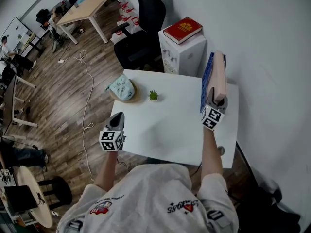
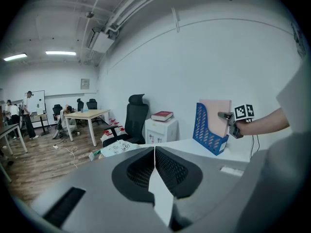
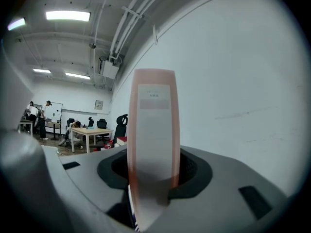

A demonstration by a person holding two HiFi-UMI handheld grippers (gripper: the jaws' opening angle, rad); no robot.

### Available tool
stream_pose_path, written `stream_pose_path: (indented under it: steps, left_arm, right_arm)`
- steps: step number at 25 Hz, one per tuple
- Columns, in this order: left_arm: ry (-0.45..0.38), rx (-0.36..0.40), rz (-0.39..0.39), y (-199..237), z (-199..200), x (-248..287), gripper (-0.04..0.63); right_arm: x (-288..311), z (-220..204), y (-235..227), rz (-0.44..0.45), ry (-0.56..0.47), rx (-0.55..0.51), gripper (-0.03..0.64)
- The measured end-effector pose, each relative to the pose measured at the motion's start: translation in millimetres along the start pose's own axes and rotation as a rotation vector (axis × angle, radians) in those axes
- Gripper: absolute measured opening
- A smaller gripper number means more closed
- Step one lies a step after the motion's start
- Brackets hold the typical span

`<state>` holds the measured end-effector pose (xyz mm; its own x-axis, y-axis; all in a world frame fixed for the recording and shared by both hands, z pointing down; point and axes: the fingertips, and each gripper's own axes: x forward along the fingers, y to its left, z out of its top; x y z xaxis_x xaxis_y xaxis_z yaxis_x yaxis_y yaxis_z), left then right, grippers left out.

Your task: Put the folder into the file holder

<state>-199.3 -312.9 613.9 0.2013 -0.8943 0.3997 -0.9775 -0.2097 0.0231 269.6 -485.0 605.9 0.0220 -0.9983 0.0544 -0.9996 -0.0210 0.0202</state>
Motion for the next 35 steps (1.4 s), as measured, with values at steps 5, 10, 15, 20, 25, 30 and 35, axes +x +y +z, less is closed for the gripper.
stream_pose_path:
  steps: [5,10,15,20,25,30,35]
  left_arm:
    - [0.004,-0.007,-0.008,-2,-2,3,0.011]
    - [0.002,-0.018,-0.02,-4,-4,6,0.011]
    - [-0.001,-0.023,-0.04,-9,-7,13,0.011]
    - [-0.008,-0.033,-0.067,-14,-4,18,0.011]
    - [-0.016,-0.04,-0.108,-26,0,29,0.011]
    - [-0.016,-0.031,-0.16,-44,6,41,0.011]
    - [-0.023,-0.033,-0.203,-59,14,52,0.011]
  right_arm:
    - [-2,-10,8,0.021,0.034,-0.03,0.18]
    - [0,-12,13,0.032,0.062,-0.043,0.195]
    - [0,-30,19,0.09,0.116,0.001,0.287]
    - [-18,-34,22,0.111,0.153,0.01,0.31]
    - [-42,-37,14,0.116,0.184,0.003,0.307]
    - [-77,-34,4,0.125,0.218,0.009,0.299]
    - [-106,-39,-4,0.134,0.27,0.011,0.257]
